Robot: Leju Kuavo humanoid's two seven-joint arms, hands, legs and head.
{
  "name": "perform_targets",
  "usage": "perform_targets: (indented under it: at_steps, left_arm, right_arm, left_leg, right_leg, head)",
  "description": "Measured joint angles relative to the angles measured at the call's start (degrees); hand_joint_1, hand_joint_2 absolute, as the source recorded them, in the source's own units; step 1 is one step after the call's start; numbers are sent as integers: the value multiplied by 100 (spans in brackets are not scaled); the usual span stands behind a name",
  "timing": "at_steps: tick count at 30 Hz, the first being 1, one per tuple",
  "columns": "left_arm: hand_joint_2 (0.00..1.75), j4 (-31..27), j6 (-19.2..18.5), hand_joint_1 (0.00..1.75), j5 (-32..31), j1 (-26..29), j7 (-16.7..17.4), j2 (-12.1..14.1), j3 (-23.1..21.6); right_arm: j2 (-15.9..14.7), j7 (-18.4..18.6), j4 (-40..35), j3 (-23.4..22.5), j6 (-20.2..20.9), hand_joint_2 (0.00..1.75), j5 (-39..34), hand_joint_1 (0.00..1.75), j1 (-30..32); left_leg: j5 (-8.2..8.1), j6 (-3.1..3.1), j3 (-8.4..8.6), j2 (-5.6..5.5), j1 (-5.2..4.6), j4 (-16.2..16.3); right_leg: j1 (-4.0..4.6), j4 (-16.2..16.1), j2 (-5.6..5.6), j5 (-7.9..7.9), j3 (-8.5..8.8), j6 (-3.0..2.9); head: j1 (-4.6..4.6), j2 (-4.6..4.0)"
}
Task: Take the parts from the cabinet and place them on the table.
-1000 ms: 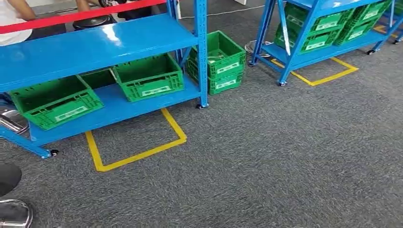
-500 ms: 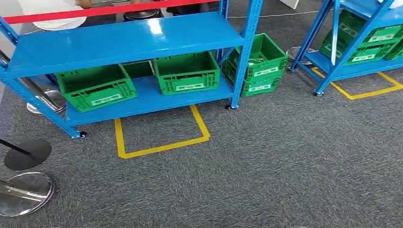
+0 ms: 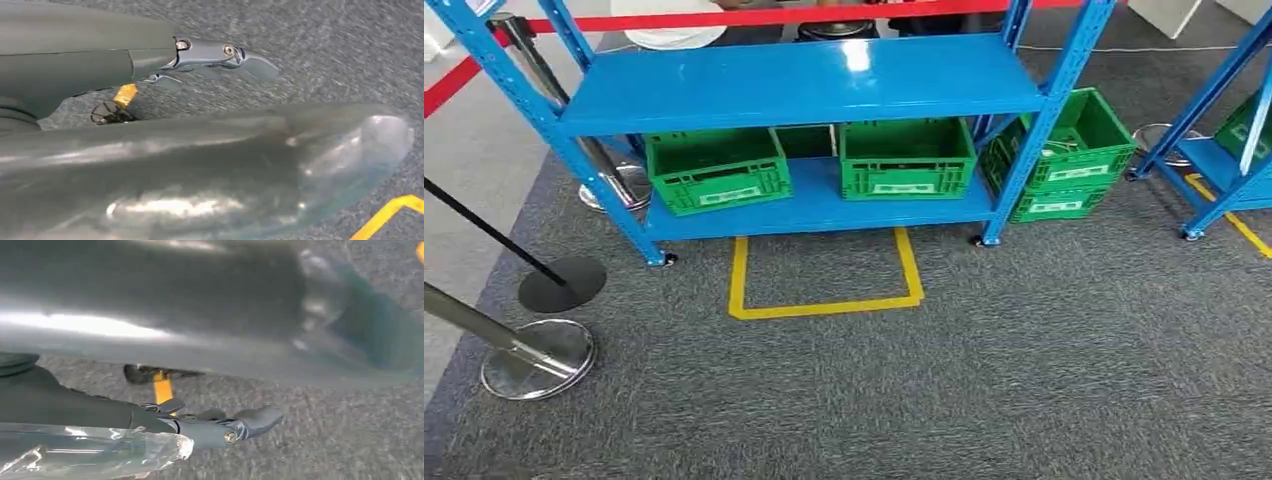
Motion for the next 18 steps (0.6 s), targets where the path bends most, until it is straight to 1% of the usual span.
perform_targets:
  at_steps: [1,2,3,4,5,6,7,8,9,10,11,12,13,14,15,16,17,18]
  left_arm:
    - [0,0,0,0,0,18,2,4,0]
    - [0,0,2,0,2,30,2,22,0]
    - [0,0,2,0,2,24,0,11,0]
    - [0,0,2,0,2,-5,0,11,0]
    - [0,0,2,0,2,-24,0,9,-2]
    - [0,0,0,0,2,-25,0,2,-2]
    - [0,0,0,0,0,-22,0,0,-2]
    - [0,0,0,0,0,-11,0,0,-2]
    - [0,0,0,0,2,-3,0,0,0]
    - [0,0,0,0,2,-3,0,2,0]
    - [0,0,0,0,2,-5,0,2,0]
    - [0,0,0,0,2,-17,0,2,0]
    - [0,0,0,0,2,-51,0,2,0]
    - [0,0,0,0,2,-54,0,0,0]
    - [0,2,0,0,-2,-38,-2,0,0]
    - [0,0,0,0,-2,-19,-5,2,0]
    - [0,0,0,0,-2,-10,-5,2,0]
    - [0,0,2,0,2,-9,-5,2,0]
  right_arm:
    - [0,0,0,-2,-2,0,-4,0,-5]
    - [7,0,0,-2,-2,0,-7,0,-9]
    - [4,-2,-2,-2,-2,0,-7,0,-14]
    - [7,-2,0,-2,0,0,-4,0,-3]
    - [9,0,0,-2,0,0,-4,0,13]
    - [9,0,0,-2,0,0,-4,0,26]
    - [7,0,0,-2,0,0,-4,0,29]
    - [7,0,0,-2,-2,0,-4,0,27]
    - [7,0,0,-2,-2,0,-4,0,20]
    - [9,0,0,-2,-2,0,-4,0,11]
    - [9,-2,0,-2,-2,0,-4,0,3]
    - [9,-2,0,-2,-2,0,-4,0,-1]
    - [9,0,0,-2,-2,0,-4,0,3]
    - [9,0,0,-2,-2,0,-4,0,1]
    - [9,0,0,-2,-2,0,-4,0,-10]
    - [9,0,0,-2,-2,0,-4,0,-24]
    - [9,-2,-2,-2,-2,0,-4,0,-35]
    - [9,-4,0,0,-2,0,-4,0,-37]
  left_leg:
    - [21,-33,-12,-55,5,0]
    - [-15,-40,-26,12,3,28]
    - [-164,-70,-115,345,-40,217]
    - [-409,-99,-332,548,-40,645]
    - [-640,-114,-579,646,-37,1153]
    - [-800,-119,-788,685,-34,1583]
    - [-837,-124,-908,694,-32,1827]
    - [-746,-116,-877,695,-33,1786]
    - [-542,-95,-728,699,-35,1506]
    - [-310,-62,-492,736,-45,1070]
    - [-109,-20,-214,860,-70,576]
    - [-40,34,21,1182,-116,197]
    - [-102,59,65,1178,-145,19]
    - [-85,82,37,1128,-139,41]
    - [-91,101,25,1058,-146,40]
    - [-88,124,24,990,-144,23]
    - [-47,173,67,925,-84,-31]
    - [-44,190,74,885,-69,-39]
  right_leg:
    - [-17,-13,-70,29,0,-43]
    - [-39,-39,-155,49,11,-77]
    - [-33,-49,-204,55,16,-111]
    - [-16,-49,-301,55,10,-131]
    - [0,-48,-400,46,6,-145]
    - [10,-48,-493,41,3,-153]
    - [17,-48,-579,33,4,-165]
    - [23,-48,-647,30,9,-167]
    - [29,-48,-714,25,17,-168]
    - [33,-48,-773,15,31,-159]
    - [37,-49,-823,6,49,-149]
    - [57,-48,-871,-10,63,-125]
    - [103,-10,-924,-53,53,-81]
    - [109,-43,-989,-44,64,-64]
    - [108,-65,-1054,-46,95,-45]
    - [111,-90,-1118,-47,125,-21]
    - [94,-75,-1027,-85,114,36]
    - [87,57,-709,-189,77,68]
  head:
    - [4,0]
    - [11,0]
    - [-64,0]
    - [-83,0]
    - [-90,0]
    - [-87,0]
    - [-85,0]
    - [-87,0]
    - [-87,0]
    - [-87,0]
    - [-87,0]
    - [-90,0]
    - [-105,0]
    - [-72,0]
    - [-85,0]
    - [-79,0]
    - [-88,0]
    - [-50,0]
